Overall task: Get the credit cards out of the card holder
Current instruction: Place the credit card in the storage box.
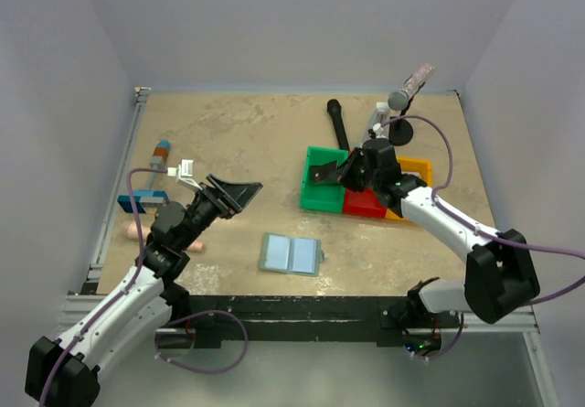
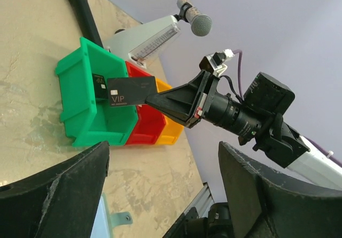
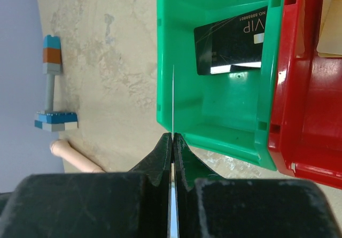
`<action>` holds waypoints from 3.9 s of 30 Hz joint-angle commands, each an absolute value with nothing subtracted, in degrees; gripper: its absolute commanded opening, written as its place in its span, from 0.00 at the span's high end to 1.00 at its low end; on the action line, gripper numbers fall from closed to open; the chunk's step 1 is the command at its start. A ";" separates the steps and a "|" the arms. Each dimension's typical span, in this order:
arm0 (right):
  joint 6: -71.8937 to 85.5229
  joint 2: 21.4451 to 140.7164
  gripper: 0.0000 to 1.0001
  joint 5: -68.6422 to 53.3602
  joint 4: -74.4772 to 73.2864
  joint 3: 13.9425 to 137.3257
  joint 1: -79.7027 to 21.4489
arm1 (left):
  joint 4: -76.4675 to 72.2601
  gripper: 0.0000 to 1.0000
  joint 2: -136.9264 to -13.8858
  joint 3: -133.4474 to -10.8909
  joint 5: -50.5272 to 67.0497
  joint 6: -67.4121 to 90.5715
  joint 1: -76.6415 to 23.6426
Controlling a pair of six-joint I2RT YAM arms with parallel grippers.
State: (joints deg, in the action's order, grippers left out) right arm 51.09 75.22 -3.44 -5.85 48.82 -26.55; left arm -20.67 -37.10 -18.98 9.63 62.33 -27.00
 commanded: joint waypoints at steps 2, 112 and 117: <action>49.05 79.01 1.00 -2.37 -7.47 54.05 -26.02 | -20.83 0.13 -36.56 -18.28 9.75 60.56 -26.81; 36.92 93.43 0.77 -3.44 -19.24 67.94 -22.41 | -21.27 0.13 -41.92 -18.37 10.63 61.08 -26.81; 33.93 94.83 0.97 2.88 -22.40 68.81 -26.36 | -21.88 0.13 -42.98 -18.63 11.42 61.43 -26.81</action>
